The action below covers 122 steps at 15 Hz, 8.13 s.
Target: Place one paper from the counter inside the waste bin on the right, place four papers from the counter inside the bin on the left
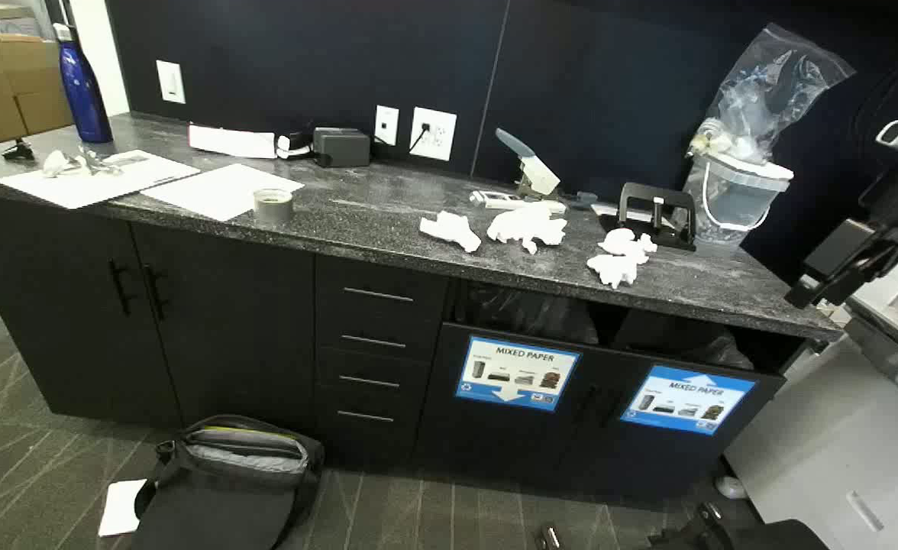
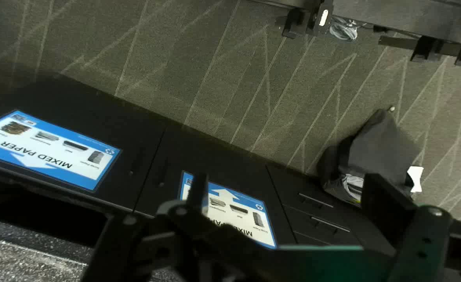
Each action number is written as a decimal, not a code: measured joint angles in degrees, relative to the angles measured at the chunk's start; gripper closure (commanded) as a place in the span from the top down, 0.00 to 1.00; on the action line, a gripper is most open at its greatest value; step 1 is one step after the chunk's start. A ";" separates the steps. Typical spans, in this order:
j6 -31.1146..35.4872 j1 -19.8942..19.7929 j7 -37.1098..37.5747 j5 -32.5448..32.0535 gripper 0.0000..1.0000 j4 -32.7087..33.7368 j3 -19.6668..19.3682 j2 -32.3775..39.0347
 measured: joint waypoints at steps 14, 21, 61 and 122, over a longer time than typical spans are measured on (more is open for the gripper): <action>11.88 0.70 1.65 3.00 1.00 2.32 0.93 9.66; 26.59 4.21 10.72 22.11 1.00 14.52 4.85 33.75; 11.16 -10.28 22.02 17.73 0.27 80.14 19.07 88.35; 69.24 -61.78 -2.08 -19.10 0.10 47.21 48.39 97.75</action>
